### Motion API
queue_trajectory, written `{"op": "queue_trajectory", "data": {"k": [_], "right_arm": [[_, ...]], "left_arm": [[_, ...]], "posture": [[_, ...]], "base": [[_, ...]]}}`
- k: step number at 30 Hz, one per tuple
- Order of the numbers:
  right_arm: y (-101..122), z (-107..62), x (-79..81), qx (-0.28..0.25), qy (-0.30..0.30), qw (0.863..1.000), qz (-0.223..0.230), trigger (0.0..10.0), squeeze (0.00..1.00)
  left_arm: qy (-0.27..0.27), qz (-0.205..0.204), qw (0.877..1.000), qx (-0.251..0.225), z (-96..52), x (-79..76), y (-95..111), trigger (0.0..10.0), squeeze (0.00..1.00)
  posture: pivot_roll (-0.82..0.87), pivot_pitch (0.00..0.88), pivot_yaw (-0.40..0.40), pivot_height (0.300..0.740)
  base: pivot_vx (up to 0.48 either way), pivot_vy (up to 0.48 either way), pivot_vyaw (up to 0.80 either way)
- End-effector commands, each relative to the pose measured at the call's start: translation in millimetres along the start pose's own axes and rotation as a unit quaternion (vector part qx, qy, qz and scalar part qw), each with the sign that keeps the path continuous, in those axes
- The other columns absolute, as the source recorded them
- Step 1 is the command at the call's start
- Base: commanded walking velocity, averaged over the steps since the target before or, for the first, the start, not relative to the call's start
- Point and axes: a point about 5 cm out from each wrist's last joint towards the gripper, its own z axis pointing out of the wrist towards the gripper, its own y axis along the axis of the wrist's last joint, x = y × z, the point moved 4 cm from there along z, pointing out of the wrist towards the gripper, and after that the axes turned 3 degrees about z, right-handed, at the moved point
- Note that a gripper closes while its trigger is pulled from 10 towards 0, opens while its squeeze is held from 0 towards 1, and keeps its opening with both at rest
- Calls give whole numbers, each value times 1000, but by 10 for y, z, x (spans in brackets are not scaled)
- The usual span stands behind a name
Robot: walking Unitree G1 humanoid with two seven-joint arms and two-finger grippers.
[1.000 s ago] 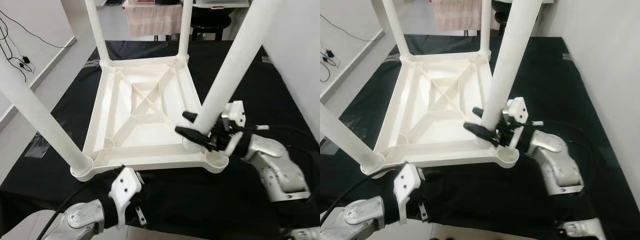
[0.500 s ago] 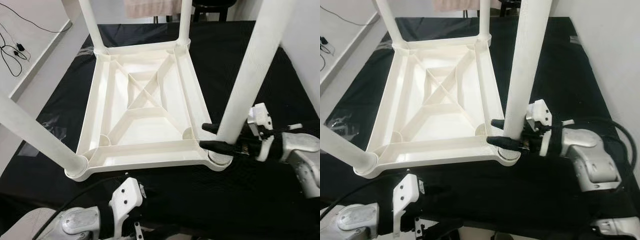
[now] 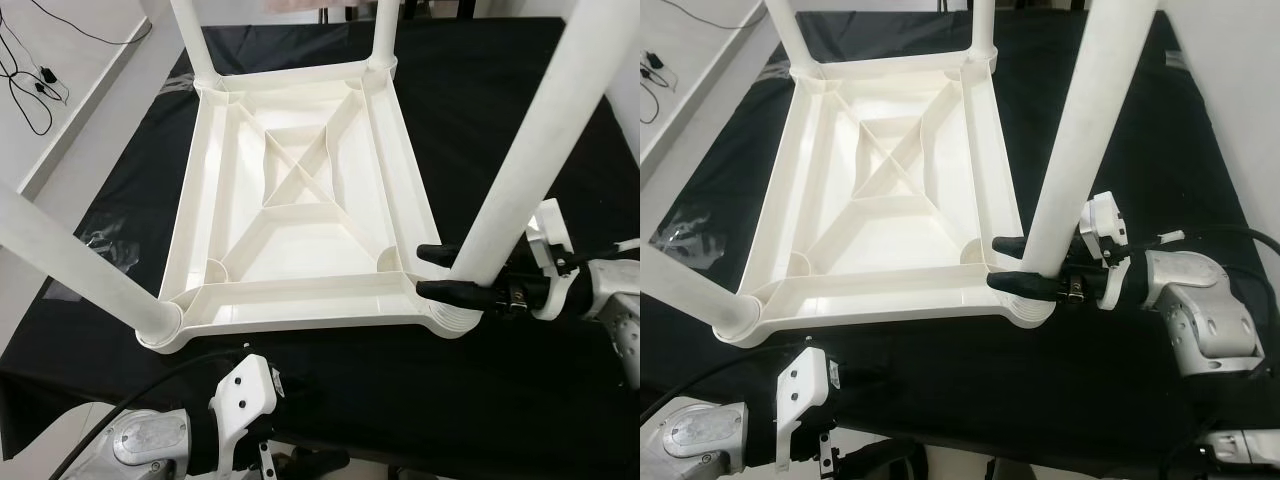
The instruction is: Building children table
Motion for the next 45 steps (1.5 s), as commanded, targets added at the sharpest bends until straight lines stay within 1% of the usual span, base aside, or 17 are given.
{"op": "queue_trajectory", "data": {"k": [1,4,10,13,17,26,29,32,34,36,38,39,41,42,43,44,45], "right_arm": [[-248,84,124,39,35,998,35,10000,0],[-248,142,94,49,54,997,19,10000,0],[-185,188,-3,42,60,997,-5,10000,0],[-180,209,-8,41,73,996,-14,10000,0],[-220,318,58,45,112,992,-31,10000,0],[-262,407,104,48,135,988,-52,10000,0],[-363,450,359,43,168,983,-53,10000,0],[-368,478,416,34,168,984,-53,10000,0],[-350,523,456,21,158,986,-54,10000,0],[-338,679,535,14,113,991,-75,10000,0],[-337,735,562,13,95,992,-83,10000,0],[-338,787,592,14,79,993,-82,10000,0],[-338,787,592,14,79,993,-82,10000,0],[-328,869,580,10,38,997,-68,10000,0],[-328,869,580,10,38,997,-68,10000,0],[-318,952,510,8,-24,998,-64,10000,0],[-297,1027,408,4,-102,993,-56,10000,0]], "left_arm": [[-12,1,1000,8,-31,-60,-17,10000,0],[-13,3,1000,10,-42,-68,-19,10000,0],[-12,5,1000,13,-62,-70,-25,10000,0],[-11,6,1000,15,-77,-68,-31,10000,0],[-12,7,1000,25,-132,-65,-56,10000,0],[-15,8,999,38,-185,-70,-90,10000,0],[-17,8,999,45,-205,-84,-109,10000,0],[-17,9,999,45,-208,-88,-113,10000,0],[-18,9,999,46,-207,-91,-116,10000,0],[-22,9,999,47,-196,-94,-125,10000,0],[-23,10,999,47,-193,-94,-128,10000,0],[-23,10,999,47,-188,-95,-131,10000,0],[-23,10,999,47,-188,-95,-131,10000,0],[-24,10,999,45,-177,-89,-132,10000,0],[-24,10,999,45,-177,-89,-132,10000,0],[-24,10,999,44,-165,-83,-132,10000,0],[-23,11,999,42,-152,-74,-133,10000,0]], "posture": [[-40,356,92,740],[-29,358,90,740],[-18,362,91,740],[-10,364,94,740],[18,365,117,740],[31,360,126,740],[25,350,130,740],[24,349,130,740],[21,346,129,740],[4,337,126,740],[4,337,126,740],[-2,333,119,740],[-2,333,119,740],[-16,329,109,740],[-16,329,109,740],[-21,326,105,740],[-30,325,96,740]], "base": [[0,0,0],[0,0,0],[0,0,0],[0,0,0],[0,0,0],[0,0,0],[0,0,0],[0,0,0],[0,0,0],[0,0,0],[0,0,0],[0,0,0],[0,0,0],[0,0,0],[0,0,0],[0,0,0],[0,0,0]]}}
